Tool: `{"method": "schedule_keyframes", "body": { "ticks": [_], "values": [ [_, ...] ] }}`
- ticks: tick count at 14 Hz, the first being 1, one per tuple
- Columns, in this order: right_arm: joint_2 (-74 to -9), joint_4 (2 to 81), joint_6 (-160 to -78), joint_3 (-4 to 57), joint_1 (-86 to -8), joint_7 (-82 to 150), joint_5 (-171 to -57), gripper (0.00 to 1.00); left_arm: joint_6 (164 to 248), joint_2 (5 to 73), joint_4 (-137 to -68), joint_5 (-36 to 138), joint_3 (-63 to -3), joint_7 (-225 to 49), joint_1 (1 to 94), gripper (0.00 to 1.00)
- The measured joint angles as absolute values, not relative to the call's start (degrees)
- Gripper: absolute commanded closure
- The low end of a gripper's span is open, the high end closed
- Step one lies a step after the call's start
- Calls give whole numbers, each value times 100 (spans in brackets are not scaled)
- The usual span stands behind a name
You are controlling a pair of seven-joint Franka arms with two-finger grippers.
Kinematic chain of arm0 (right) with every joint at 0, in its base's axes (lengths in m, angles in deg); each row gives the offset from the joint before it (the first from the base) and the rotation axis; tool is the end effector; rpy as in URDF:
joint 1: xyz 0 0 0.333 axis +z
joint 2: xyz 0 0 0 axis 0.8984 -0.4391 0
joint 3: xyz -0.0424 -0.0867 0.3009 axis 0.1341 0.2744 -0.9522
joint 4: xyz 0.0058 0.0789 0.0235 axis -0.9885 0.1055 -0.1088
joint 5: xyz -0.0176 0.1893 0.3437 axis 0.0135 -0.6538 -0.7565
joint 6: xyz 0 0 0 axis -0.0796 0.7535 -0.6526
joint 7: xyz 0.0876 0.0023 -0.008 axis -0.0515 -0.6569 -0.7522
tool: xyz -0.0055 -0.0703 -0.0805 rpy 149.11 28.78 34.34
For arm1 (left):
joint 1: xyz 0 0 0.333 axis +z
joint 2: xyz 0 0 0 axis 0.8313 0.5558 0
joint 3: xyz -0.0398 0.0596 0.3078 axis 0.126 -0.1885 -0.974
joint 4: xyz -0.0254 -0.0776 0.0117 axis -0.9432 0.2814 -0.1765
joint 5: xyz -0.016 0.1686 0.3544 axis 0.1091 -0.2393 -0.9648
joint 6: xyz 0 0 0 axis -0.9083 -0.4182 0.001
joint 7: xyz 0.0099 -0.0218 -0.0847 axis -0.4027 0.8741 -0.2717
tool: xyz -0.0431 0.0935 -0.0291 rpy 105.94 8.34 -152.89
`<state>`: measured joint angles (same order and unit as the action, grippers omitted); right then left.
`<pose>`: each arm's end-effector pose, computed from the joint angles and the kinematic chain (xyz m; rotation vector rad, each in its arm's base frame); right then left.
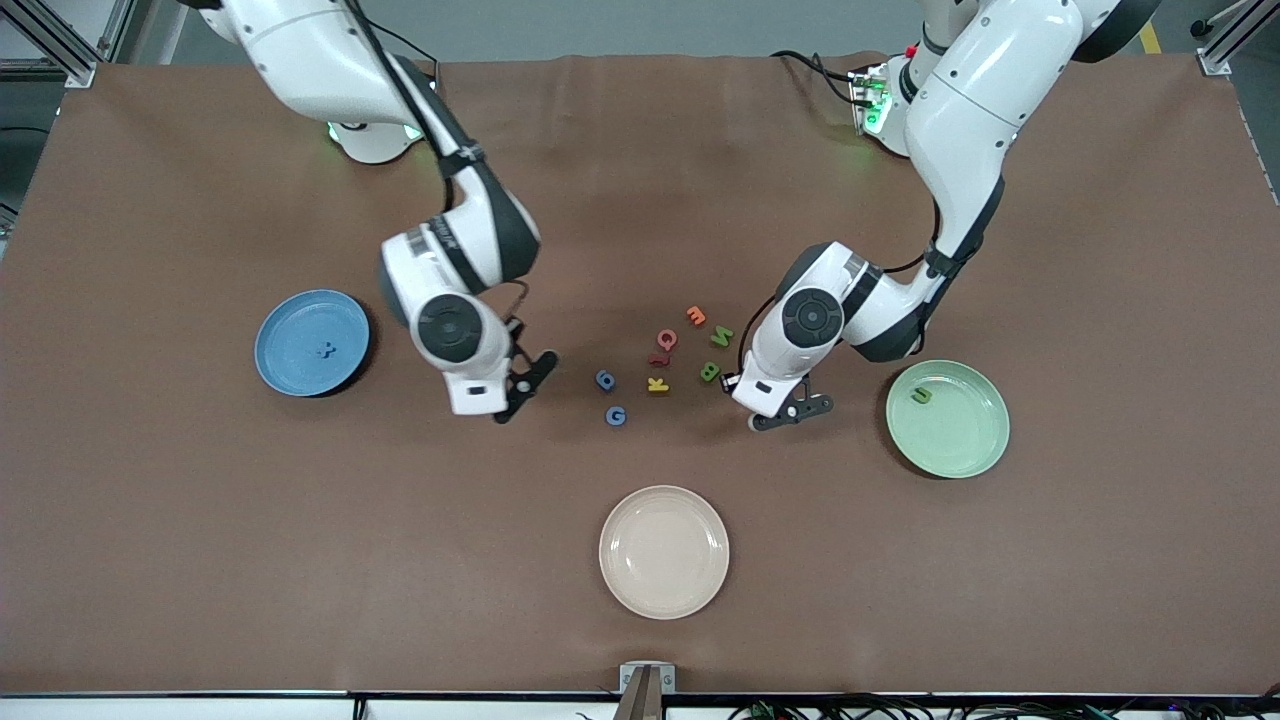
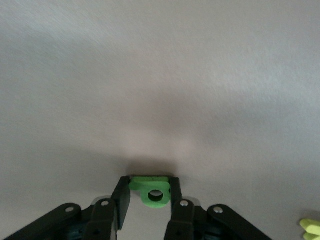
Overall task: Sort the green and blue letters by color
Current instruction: 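Place the p on the green plate while the right gripper places e on blue plate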
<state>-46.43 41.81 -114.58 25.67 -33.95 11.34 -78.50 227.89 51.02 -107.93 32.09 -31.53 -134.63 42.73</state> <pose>0.5692 0.2748 0.2749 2.7836 1.3648 -0.4536 0.5455 -0.3395 0.1842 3.0612 0.4328 -0.1304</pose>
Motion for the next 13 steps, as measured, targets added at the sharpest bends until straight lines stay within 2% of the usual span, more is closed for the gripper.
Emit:
{"method": "schedule_keyframes", "body": {
  "ticks": [5,8,9,10,13],
  "values": [
    [-3667,6002,-12142,2637,-4528,325,-6999,100,21960,4537,-10789,3203,-3141,-12581,4799,78],
    [-3178,6685,-12256,2635,-4943,298,-6746,99,21651,4273,-10973,3202,-3146,-11805,5299,77],
    [-3079,6815,-12258,2635,-5062,297,-6737,77,21646,4226,-11039,3202,-3148,-11552,5490,77],
    [-3006,6911,-12259,2636,-5189,296,-6731,1,21646,4200,-11080,3201,-3150,-11335,5672,77],
    [-2940,7017,-12258,2635,-5594,283,-6723,0,21645,4181,-11153,3196,-3154,-10543,6264,76]
  ]
}}
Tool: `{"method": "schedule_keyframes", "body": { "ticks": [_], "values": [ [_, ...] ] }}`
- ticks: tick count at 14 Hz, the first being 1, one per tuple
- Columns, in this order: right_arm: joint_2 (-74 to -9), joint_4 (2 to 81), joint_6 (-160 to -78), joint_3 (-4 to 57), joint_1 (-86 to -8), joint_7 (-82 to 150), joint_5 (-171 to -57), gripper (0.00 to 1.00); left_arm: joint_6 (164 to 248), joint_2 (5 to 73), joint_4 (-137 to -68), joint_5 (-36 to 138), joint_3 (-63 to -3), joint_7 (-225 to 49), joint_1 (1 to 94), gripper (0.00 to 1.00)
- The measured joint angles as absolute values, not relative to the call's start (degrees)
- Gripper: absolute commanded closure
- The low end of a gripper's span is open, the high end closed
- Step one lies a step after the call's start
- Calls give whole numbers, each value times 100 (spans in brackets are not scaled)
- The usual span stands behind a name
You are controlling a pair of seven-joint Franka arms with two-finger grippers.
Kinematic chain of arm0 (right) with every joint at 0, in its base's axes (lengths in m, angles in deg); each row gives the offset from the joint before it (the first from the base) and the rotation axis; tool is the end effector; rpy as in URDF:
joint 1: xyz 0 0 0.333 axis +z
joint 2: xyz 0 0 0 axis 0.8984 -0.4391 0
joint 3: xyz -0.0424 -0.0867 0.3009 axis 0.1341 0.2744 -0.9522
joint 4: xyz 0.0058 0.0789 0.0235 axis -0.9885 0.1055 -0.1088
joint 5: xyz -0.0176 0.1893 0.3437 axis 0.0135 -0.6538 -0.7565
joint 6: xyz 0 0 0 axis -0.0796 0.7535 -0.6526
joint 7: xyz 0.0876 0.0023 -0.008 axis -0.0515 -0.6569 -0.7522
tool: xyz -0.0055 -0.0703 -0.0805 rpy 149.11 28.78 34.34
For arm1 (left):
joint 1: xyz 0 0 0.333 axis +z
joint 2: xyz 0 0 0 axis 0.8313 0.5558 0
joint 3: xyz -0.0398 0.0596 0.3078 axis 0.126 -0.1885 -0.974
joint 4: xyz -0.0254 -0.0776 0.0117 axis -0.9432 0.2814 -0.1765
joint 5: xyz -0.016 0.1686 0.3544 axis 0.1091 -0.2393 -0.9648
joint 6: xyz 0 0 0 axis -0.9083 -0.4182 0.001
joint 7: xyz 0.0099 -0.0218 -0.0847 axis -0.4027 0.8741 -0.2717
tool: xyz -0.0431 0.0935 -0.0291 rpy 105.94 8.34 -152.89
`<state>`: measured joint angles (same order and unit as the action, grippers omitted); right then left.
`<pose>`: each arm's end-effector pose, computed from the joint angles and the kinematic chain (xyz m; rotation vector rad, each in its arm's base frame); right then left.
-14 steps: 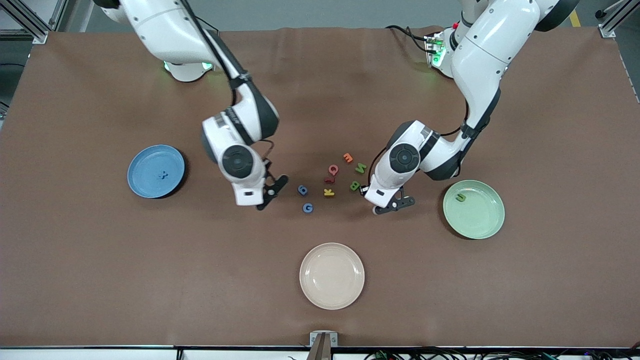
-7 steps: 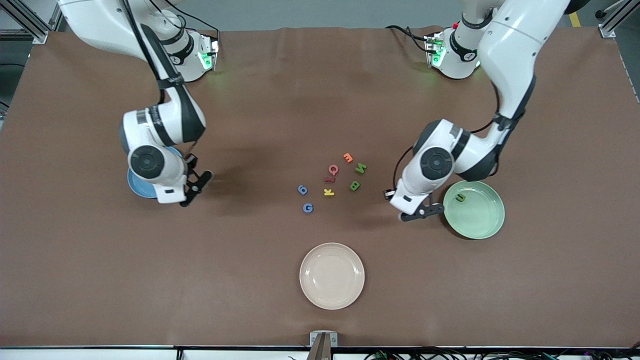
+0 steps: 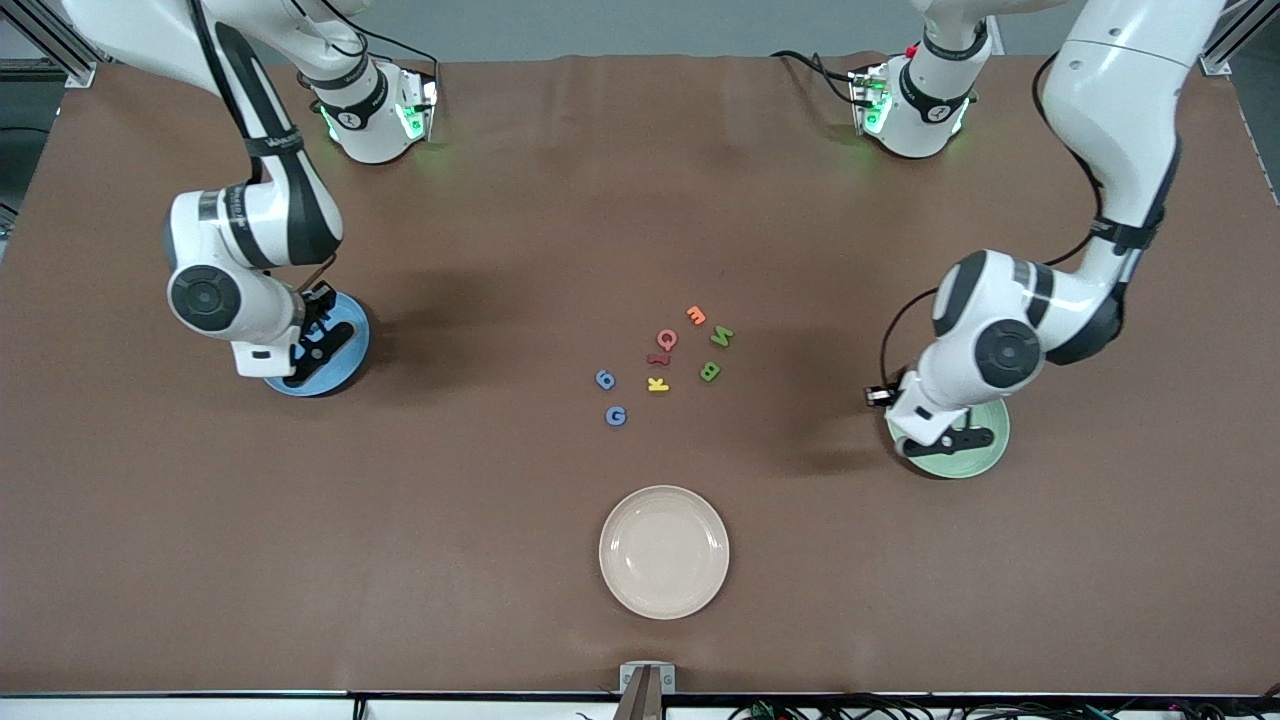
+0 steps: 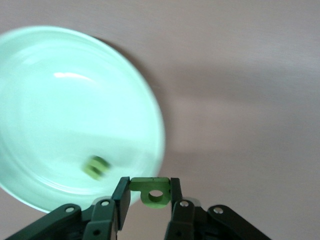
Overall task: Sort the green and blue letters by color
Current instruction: 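Place the p on the green plate while the right gripper places e on blue plate, then move the left gripper to the green B while the right gripper reaches blue g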
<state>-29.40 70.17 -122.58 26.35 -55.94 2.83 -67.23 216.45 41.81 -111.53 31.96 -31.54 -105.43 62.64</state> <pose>0.5054 0.0135 0.2610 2.8161 1.1575 -0.5820 0.6037 -0.1258 0.2403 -3.1106 -0.1541 0.2223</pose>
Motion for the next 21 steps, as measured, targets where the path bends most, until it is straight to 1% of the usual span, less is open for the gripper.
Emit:
{"method": "schedule_keyframes", "body": {
  "ticks": [2,5,7,8,9,10,11,14,16,18,19,21],
  "values": [
    [-2940,7023,-12258,2634,-5735,269,-6723,0,21645,4181,-11195,3195,-3158,-10035,6601,76],
    [-2933,7012,-12233,2617,-5744,315,-6733,0,21646,4185,-11262,3173,-3161,-9521,6911,76],
    [-2912,6862,-11992,2612,-5745,752,-6819,0,21647,4202,-11283,3021,-3161,-9390,7027,75],
    [-2898,6684,-11741,2608,-5745,1167,-6887,0,21651,4221,-11286,2949,-3161,-9378,7057,72],
    [-2881,6455,-11478,2591,-5744,1671,-6921,0,21663,4241,-11286,2902,-3161,-9378,7074,69],
    [-2866,6193,-11243,2561,-5735,2237,-6942,0,21688,4262,-11286,2885,-3161,-9376,7080,58],
    [-2857,5939,-11044,2530,-5706,2758,-6960,0,21713,4281,-11286,2881,-3160,-9373,7081,44],
    [-2955,5169,-10635,2487,-5520,3534,-7054,0,21787,4308,-11286,2875,-3158,-9370,7081,22],
    [-3246,4449,-10131,2474,-5377,3846,-7299,0,21818,4309,-11286,2874,-3155,-9369,7081,17],
    [-3503,3943,-9911,2428,-5109,4311,-7650,0,21829,4309,-11280,2874,-3130,-9370,7074,9],
    [-3576,3840,-9957,2404,-4883,4835,-7810,0,21831,4309,-11271,2874,-3091,-9370,7068,2],
    [-3672,3793,-10365,2357,-4317,6114,-8096,0,21831,4302,-11261,2874,-2862,-9582,7066,1]
  ]
}}
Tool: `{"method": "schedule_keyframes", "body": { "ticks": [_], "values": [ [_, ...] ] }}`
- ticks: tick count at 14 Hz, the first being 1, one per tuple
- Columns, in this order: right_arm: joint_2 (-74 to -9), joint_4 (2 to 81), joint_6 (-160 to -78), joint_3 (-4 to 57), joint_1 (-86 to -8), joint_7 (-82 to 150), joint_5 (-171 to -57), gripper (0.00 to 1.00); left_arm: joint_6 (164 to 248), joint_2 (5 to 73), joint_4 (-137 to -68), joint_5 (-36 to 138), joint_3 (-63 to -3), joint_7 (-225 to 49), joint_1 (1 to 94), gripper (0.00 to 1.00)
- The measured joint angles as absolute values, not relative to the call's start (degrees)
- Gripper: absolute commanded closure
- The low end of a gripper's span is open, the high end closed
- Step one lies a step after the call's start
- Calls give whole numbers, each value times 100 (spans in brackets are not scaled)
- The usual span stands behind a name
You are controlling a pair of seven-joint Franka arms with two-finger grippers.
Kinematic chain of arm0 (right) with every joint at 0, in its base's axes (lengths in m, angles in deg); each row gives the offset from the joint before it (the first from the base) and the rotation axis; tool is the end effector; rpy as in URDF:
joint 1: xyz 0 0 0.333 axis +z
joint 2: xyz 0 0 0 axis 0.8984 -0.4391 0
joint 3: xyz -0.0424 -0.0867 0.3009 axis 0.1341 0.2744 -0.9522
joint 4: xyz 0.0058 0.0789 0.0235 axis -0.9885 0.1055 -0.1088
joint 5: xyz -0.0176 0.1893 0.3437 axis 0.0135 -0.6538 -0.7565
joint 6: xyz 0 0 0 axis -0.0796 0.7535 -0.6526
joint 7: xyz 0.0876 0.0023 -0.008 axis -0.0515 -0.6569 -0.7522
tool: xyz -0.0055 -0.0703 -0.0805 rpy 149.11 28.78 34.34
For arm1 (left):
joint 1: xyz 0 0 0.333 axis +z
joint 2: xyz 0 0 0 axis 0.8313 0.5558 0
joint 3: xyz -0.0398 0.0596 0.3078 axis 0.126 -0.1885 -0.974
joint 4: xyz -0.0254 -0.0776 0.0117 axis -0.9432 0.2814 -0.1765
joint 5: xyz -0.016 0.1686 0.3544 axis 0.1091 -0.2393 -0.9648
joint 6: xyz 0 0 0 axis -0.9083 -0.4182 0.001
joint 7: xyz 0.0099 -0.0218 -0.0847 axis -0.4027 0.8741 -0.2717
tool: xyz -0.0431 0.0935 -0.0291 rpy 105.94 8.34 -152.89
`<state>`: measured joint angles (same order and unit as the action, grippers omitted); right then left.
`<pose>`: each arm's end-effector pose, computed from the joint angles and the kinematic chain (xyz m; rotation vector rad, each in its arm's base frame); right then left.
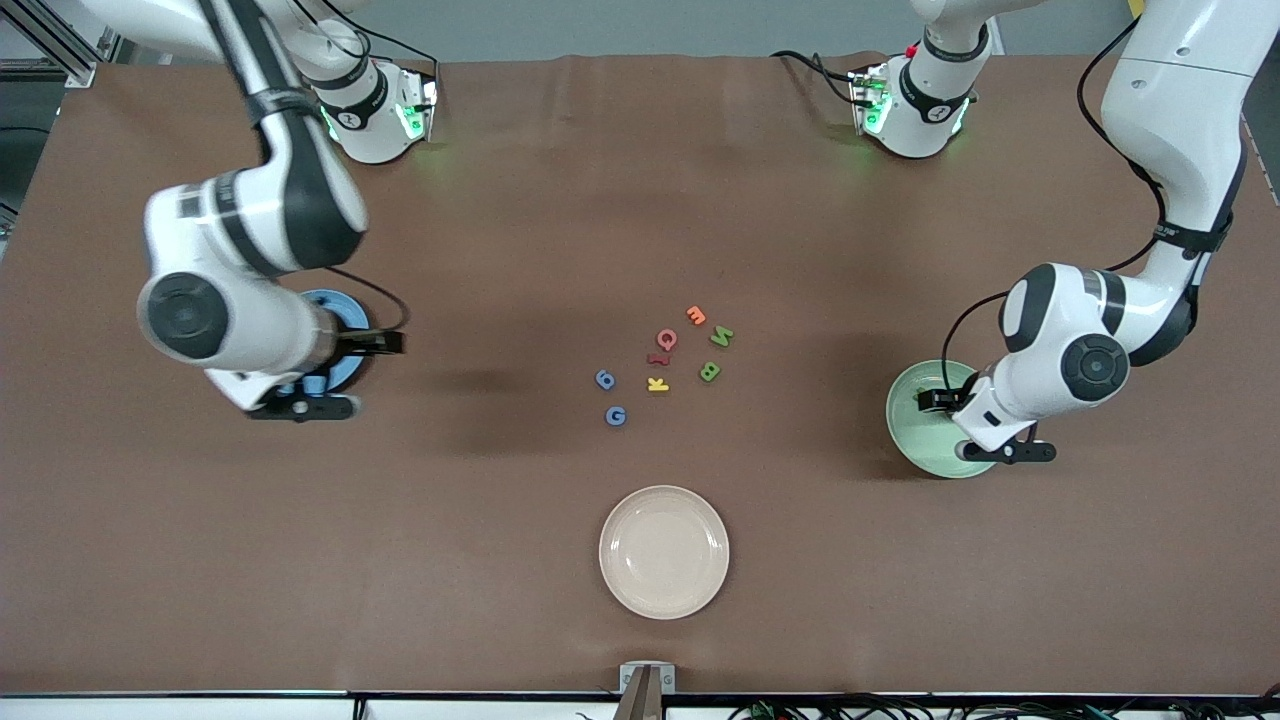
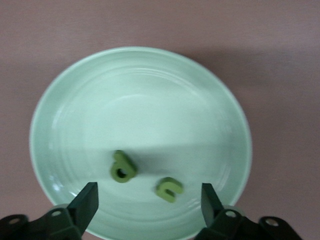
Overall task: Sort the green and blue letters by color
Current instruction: 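Move the left gripper to the green B while the right gripper reaches blue g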
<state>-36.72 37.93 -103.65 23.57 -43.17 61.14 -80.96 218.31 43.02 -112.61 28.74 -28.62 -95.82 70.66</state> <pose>0.5906 0.2026 0.3994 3.0815 -0.1418 -0.3864 0.6091 -0.0704 0.2282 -3.1285 0.0242 0.2113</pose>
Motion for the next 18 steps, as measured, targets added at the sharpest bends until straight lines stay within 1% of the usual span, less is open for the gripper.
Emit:
{"method": "schedule_keyframes", "body": {
  "ticks": [2,4,7,9,10,13,15,18],
  "values": [
    [-3840,3795,-10959,2339,-3710,7314,-8185,0,21831,4281,-11252,2873,-2537,-10232,7037,1],
    [-4125,3797,-11501,2333,-3281,8175,-8266,0,21831,4262,-11231,2872,-2300,-10999,6907,1],
    [-4637,3794,-12263,2331,-2857,8923,-8295,0,21832,4260,-11209,2872,-2232,-12103,6398,1],
    [-4964,3769,-12633,2332,-2629,8993,-8295,0,21839,4261,-11131,2872,-2230,-12834,5993,1],
    [-5130,3681,-12713,2332,-2519,8765,-8288,0,21839,4269,-11076,2872,-2230,-13273,5796,1],
    [-5466,3348,-12802,2341,-2258,6983,-8205,0,21840,4376,-10856,2872,-2235,-14557,5272,1],
    [-5485,3288,-12802,2347,-2168,5795,-7937,0,21851,4518,-10697,2872,-2240,-15400,5008,1],
    [-5501,3284,-12815,2363,-2153,4492,-7844,0,21873,4789,-10514,2863,-2252,-16422,4709,1]
  ]
}}
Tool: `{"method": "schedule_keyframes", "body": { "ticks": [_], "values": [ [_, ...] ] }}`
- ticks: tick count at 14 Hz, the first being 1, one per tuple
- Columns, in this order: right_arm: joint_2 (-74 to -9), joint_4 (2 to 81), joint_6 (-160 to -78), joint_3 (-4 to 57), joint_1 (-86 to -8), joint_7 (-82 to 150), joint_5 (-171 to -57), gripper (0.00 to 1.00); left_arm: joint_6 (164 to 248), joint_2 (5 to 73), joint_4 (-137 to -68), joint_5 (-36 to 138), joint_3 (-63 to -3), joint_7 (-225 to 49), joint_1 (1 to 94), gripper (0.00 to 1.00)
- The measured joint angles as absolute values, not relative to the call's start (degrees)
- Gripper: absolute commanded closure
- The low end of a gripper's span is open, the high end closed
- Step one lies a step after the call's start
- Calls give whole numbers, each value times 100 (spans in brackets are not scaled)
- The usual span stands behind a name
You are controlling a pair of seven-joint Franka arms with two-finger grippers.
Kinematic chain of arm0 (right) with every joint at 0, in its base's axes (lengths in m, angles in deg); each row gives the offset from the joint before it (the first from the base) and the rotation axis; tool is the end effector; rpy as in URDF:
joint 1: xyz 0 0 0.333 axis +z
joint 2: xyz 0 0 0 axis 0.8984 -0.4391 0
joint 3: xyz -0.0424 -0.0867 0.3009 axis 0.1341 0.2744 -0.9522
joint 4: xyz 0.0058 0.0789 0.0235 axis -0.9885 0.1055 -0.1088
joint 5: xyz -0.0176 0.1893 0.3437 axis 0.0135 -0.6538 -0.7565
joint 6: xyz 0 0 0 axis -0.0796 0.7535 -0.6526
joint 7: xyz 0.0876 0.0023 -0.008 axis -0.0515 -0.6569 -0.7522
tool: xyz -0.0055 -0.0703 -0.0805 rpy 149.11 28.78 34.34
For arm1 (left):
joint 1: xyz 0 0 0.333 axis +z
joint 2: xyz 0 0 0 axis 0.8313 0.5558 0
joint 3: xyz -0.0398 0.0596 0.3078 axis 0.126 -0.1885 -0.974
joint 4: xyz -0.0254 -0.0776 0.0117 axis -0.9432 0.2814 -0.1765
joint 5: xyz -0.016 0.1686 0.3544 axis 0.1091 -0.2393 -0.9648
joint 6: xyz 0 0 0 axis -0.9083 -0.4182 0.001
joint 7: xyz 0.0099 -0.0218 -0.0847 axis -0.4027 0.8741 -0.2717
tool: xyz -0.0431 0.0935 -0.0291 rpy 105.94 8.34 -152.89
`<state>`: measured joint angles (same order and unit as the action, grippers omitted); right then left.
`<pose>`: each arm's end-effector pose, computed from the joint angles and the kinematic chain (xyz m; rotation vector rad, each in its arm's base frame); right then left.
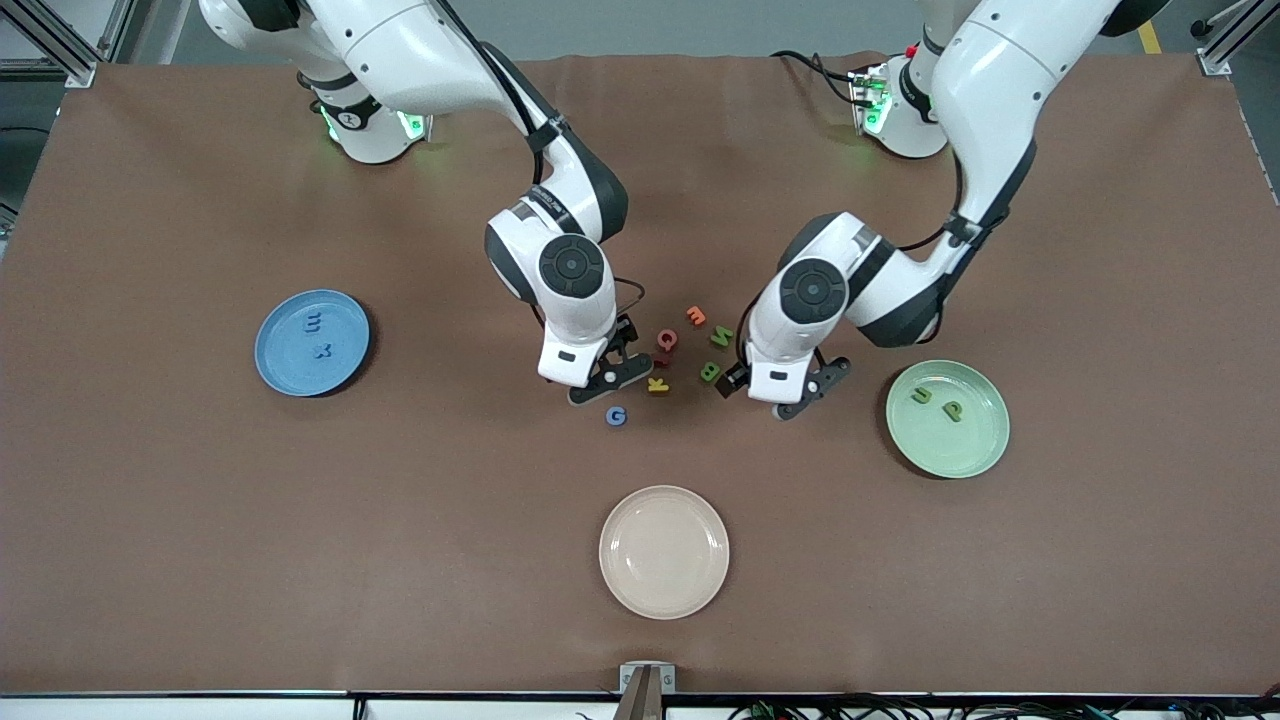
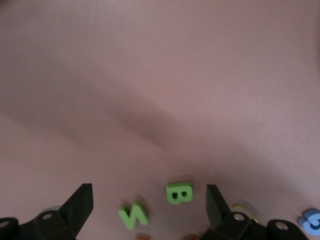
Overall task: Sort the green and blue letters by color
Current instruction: 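Move the left gripper to the green B while the right gripper reaches blue g, then grasp the green B with the left gripper while the right gripper grasps g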
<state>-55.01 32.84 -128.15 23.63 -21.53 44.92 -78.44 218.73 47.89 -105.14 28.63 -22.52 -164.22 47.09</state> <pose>0.5316 0.4483 0.2574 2.9870 0.8923 -0.0654 0.5345 -0.3725 0.2451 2.9388 1.0734 -0.1682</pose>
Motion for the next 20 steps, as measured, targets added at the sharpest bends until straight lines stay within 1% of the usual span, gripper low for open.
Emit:
{"method": "schedule_keyframes", "body": {
  "ticks": [4,6,9,12,15,17,20],
  "values": [
    [-5625,3522,-13504,2368,-2152,4218,-7842,1,22149,5106,-10480,2830,-2258,-16564,4547,1],
    [-5741,3600,-13658,2365,-2141,4198,-7843,5,22338,5250,-10478,2830,-2265,-16580,4416,2],
    [-5806,3614,-13666,2361,-2101,4157,-7843,7,22460,5367,-10470,2830,-2291,-16598,4329,16],
    [-5888,3620,-13764,2360,-2071,4122,-7843,9,22471,5427,-10457,2728,-2331,-16606,4324,23],
    [-5993,3621,-13863,2360,-2030,4094,-7842,10,22538,5515,-10436,2696,-2337,-16607,4317,24],
    [-6034,3621,-13897,2360,-2026,4048,-7842,16,22574,5557,-10415,2696,-2353,-16607,4293,24],
    [-6047,3620,-13926,2362,-2026,3901,-7838,22,22670,5588,-10362,2696,-2406,-16608,4225,25]
  ]
}}
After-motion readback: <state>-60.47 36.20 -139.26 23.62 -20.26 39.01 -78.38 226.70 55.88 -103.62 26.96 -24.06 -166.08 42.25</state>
